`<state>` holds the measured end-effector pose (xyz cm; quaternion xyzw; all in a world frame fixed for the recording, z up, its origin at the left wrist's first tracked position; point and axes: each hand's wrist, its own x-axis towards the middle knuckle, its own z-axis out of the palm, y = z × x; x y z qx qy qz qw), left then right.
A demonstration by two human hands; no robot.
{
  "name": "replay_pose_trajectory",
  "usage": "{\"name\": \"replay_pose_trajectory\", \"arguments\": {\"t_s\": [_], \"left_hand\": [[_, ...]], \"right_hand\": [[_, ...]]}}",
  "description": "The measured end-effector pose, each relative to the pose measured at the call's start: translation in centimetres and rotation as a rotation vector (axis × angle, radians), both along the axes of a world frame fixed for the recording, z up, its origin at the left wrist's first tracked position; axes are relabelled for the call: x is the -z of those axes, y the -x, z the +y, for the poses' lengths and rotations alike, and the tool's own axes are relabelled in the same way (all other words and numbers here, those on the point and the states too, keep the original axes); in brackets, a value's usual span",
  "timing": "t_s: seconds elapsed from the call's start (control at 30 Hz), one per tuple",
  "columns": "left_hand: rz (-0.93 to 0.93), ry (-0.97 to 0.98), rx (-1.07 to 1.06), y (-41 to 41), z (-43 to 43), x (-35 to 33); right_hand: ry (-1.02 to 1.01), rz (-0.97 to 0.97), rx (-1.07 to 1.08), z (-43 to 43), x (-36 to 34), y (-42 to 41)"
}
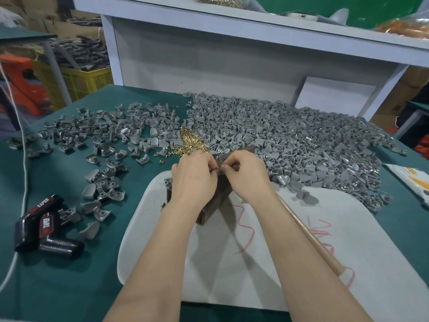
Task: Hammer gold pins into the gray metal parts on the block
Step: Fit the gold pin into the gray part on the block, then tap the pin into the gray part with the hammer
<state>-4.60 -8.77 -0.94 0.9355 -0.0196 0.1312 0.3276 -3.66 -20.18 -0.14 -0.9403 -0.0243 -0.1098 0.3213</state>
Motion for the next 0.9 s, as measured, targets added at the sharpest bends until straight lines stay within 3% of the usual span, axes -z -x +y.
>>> {"name": "replay_pose_trajectory", "arguments": {"t_s": [0.33,0.9], "left_hand": [[-0.003,0.012,0.022,0.2,0.0,-0.2],[-0.008,-0.008,0.019,0.1,0.0,0.0]], "right_hand": [[0.073,0.118,0.004,0.1,-1.2,-0.3],[0.026,0.116,-0.017,-0.2,-1.1,-0.5]]}}
